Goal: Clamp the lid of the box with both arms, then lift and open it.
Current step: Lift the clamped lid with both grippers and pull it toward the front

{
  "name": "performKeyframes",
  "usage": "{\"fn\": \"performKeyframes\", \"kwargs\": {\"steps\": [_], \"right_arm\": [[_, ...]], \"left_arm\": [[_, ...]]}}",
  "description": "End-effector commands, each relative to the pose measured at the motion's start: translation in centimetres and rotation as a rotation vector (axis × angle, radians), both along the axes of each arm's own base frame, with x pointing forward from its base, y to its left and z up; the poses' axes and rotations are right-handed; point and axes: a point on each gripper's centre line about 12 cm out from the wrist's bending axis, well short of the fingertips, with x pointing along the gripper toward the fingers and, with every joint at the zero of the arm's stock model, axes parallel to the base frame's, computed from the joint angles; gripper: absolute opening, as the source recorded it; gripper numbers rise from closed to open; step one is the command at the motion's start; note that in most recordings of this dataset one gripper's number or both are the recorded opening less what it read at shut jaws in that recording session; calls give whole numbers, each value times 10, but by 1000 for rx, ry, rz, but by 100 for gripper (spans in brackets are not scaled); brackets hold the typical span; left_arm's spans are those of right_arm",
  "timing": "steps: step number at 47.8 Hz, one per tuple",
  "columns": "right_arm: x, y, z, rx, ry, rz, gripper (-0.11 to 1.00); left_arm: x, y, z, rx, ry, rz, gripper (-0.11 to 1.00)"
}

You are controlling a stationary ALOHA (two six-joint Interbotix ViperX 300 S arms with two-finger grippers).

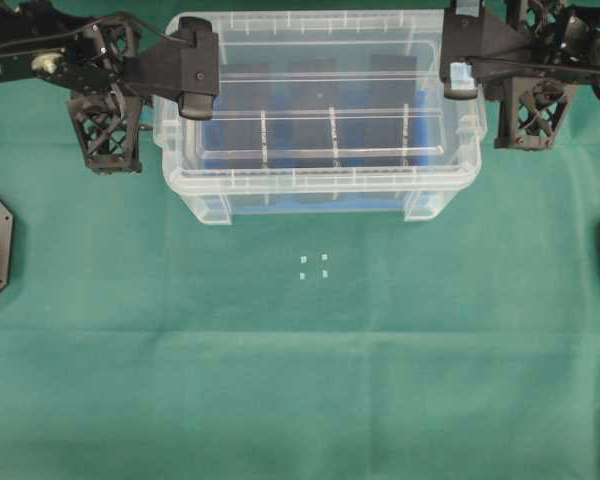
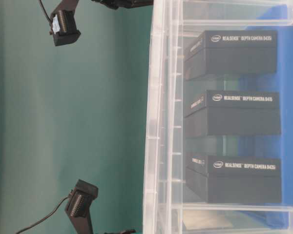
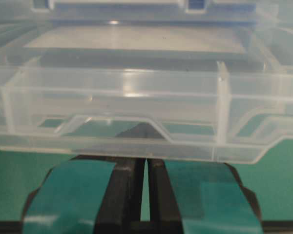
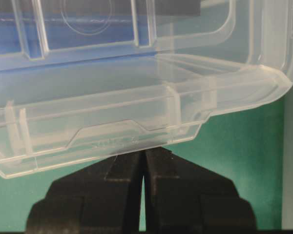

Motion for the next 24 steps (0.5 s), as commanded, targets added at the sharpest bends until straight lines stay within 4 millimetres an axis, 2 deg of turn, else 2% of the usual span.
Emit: {"fn": "performKeyframes", "kwargs": {"steps": [1,24], "right_arm": [[21,15,44,-39,-146,58,-1],[17,17,59,-47,-165,56,-1]], "left_arm": [[19,-4,34,31,-117,-8,1],[13,-6,48,31,-127,0,1]]}}
